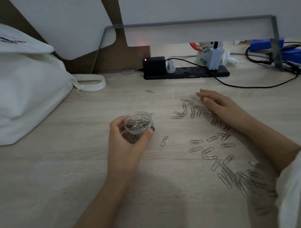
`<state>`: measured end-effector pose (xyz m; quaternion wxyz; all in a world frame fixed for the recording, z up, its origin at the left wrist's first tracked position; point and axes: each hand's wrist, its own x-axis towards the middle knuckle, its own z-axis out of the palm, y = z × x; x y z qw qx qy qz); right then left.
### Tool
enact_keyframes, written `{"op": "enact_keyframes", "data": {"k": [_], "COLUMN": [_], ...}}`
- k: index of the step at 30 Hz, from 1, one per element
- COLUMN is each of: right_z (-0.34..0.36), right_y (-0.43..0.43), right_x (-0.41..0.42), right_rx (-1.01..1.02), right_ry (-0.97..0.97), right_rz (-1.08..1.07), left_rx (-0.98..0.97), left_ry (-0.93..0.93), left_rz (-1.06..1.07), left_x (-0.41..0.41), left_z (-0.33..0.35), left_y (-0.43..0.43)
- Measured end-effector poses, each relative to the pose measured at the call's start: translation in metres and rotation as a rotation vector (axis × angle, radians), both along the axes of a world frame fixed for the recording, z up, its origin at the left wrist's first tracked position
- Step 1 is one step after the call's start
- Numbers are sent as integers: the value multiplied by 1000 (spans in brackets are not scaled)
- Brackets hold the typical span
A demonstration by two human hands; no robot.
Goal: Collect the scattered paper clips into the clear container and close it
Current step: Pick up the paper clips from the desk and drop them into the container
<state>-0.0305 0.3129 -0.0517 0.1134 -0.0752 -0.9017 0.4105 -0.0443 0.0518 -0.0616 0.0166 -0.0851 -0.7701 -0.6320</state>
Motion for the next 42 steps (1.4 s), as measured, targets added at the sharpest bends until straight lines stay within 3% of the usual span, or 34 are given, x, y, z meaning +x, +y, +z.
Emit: {"op": "enact_keyframes", "data": {"k": [8,11,14,18,24,34,42], "right_z": [0,13,33,38,15,8,17], "right_y": [-41,-44,-43,-56,-85,-92,-116], "right_x": [-22,-8,-3,-36,-102,-42,-53], "right_rx": [176,15,-190,49,321,525,499], "right_ry": [-114,-219,-177,-97,-254,-183,-123], "right_rz": [305,428,375,271,282,569,453], "left_rx": [126,156,152,146,114,155,209], "left_ry": [-12,-17,-22,-22,-6,0,4], "left_rz": [81,103,105,107,126,146,205], "left_x": [-2,-3,-3,-4,-7,-7,-9], "left_z": [2,0,-1,-3,-8,-6,-7], "left_y": [-2,-3,-2,-2,-3,-3,-7]}}
